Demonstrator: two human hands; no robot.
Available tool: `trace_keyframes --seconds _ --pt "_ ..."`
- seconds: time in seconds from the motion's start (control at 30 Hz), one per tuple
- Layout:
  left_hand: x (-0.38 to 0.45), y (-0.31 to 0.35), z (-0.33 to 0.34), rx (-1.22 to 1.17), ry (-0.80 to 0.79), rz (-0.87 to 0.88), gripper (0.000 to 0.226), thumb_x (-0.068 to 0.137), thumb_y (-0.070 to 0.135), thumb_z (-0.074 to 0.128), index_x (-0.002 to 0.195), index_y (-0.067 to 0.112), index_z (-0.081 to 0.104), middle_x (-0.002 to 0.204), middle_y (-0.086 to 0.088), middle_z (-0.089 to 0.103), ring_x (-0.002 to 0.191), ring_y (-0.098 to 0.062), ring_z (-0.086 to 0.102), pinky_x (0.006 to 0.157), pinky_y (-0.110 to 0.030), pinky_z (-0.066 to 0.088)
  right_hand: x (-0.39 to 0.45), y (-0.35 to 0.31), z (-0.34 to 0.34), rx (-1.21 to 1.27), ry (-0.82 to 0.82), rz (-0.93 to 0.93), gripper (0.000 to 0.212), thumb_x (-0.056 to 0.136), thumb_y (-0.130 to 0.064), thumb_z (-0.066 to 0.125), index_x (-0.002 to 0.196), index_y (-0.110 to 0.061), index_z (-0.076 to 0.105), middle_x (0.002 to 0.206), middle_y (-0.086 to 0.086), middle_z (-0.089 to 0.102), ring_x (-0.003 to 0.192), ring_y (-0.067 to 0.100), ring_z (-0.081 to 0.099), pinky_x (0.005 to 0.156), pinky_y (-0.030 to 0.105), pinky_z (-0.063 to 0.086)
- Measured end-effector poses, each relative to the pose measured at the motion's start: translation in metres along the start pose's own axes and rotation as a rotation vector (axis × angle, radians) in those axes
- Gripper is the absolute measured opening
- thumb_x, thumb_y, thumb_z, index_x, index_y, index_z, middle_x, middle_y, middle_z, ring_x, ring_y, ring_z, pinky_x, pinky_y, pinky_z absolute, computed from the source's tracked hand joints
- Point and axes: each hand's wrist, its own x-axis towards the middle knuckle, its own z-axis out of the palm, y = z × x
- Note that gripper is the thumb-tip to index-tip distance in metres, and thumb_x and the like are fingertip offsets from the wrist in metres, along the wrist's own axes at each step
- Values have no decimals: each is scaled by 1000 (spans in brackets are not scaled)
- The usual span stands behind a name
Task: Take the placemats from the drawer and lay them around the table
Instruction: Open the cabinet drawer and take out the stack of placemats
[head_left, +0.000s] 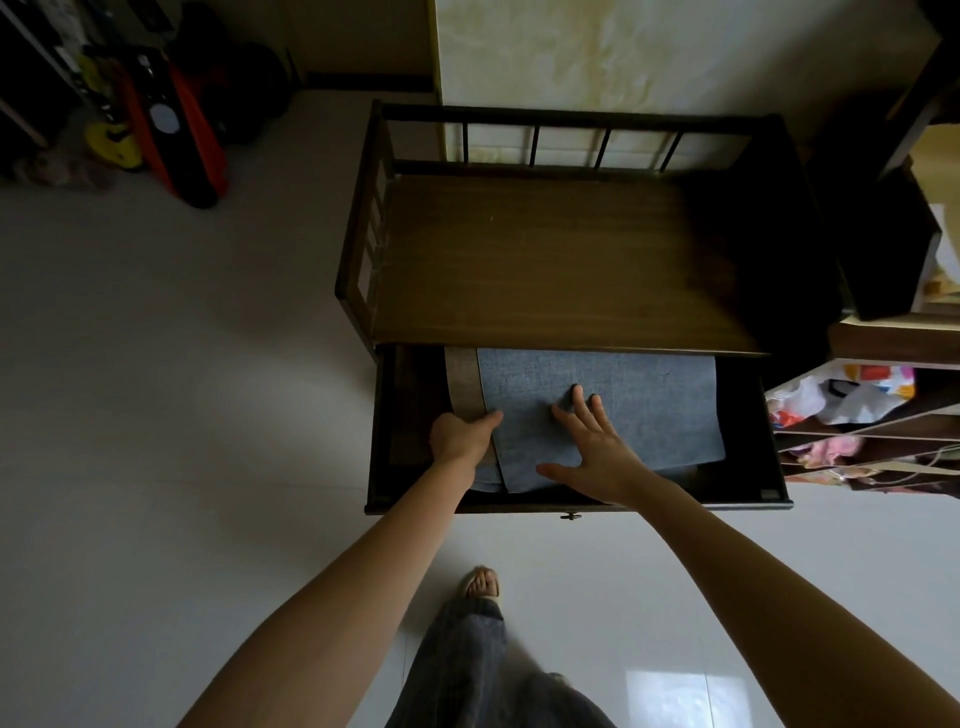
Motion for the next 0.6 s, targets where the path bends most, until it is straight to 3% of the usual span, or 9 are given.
trace_keyframes --seconds 0.17,0.33,0.43,0.5,0.6 --pt "5 7 -5 -29 -48 -56 79 77 31 79 139 2 40 142 -14 46 130 -32 44 101 -40 41 1 1 2 -7 -20 -19 100 79 -60 61 153 -25 3 157 3 -26 143 27 -25 119 47 6" --pt "6 14 -8 79 -82 -3 59 84 35 73 129 3 52 133 -13 55 121 -32 52 90 -35 44 -8 6 -4 -82 -71 -84 112 70 -69 64 152 -32 -3 155 -1 -31 141 25 -30 118 48 2" --pt "-2 24 -11 63 -115 -37 58 85 36 72 129 5 51 129 -12 56 118 -33 54 95 -38 47 -25 8 -6 -241 30 -172 111 71 -75 57 151 -34 -8 155 -4 -26 143 19 -25 119 39 -7" --pt "-11 34 -16 -12 -180 -100 52 85 32 72 125 6 53 119 -11 60 107 -32 58 92 -39 51 -38 6 -7 -271 192 -224 110 70 -75 57 152 -32 -3 159 -5 -10 147 17 -12 120 36 -5" --pt "-32 44 -22 -97 -259 -175 26 87 26 70 105 12 56 91 -9 60 81 -26 60 71 -32 53 -52 3 -25 -327 475 -271 100 65 -63 72 147 -24 29 149 -1 41 138 17 38 118 38 19"
